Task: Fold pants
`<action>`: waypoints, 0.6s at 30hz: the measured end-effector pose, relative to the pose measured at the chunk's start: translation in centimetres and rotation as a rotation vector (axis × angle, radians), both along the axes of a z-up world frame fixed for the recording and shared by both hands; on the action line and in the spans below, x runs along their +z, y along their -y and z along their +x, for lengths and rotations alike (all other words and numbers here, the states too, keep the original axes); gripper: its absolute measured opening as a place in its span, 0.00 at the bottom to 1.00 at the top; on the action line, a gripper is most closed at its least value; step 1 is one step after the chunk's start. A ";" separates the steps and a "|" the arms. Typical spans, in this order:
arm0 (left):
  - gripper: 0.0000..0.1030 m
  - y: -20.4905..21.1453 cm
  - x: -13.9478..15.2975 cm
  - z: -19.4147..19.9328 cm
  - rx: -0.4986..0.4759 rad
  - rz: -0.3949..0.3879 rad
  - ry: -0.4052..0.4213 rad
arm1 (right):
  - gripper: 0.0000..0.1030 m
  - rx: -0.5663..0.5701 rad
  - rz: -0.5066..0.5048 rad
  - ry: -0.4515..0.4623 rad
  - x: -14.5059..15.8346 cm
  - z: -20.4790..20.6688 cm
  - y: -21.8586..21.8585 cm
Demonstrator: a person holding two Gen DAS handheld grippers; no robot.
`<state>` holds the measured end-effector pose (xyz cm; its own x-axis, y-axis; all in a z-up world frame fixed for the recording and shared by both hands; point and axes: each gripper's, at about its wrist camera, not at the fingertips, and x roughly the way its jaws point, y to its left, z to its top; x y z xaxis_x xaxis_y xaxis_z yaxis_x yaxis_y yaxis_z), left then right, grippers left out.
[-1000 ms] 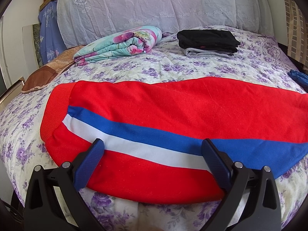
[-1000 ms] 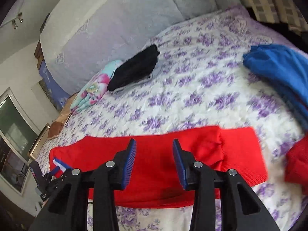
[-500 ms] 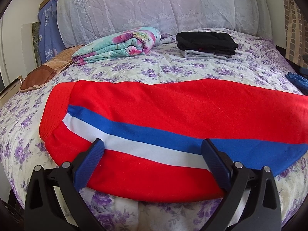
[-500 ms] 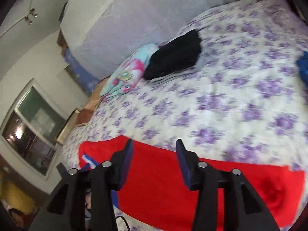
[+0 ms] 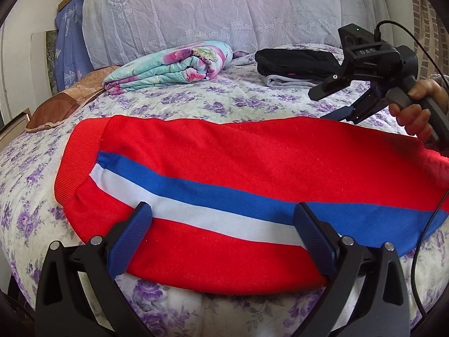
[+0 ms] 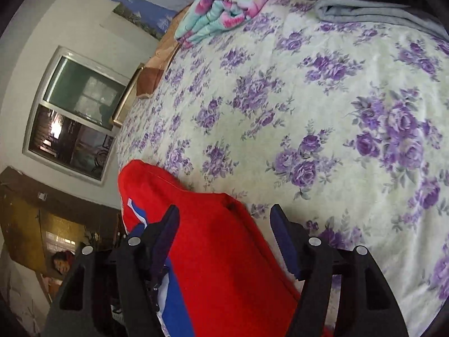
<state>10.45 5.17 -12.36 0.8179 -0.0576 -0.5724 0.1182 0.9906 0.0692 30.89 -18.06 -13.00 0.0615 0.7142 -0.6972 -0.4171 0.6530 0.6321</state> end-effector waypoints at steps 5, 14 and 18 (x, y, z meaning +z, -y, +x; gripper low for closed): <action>0.95 0.0 0.0 0.2 0.002 -0.001 -0.005 | 0.70 0.120 -0.049 0.223 2.3 -6.4 -1.7; 0.95 -0.1 0.0 0.3 0.002 -0.002 -0.010 | 0.77 0.179 -0.103 0.290 1.9 -8.7 -2.9; 0.95 -0.1 0.0 0.3 0.002 -0.002 -0.010 | 0.79 0.137 -0.073 0.204 0.8 -5.2 -3.6</action>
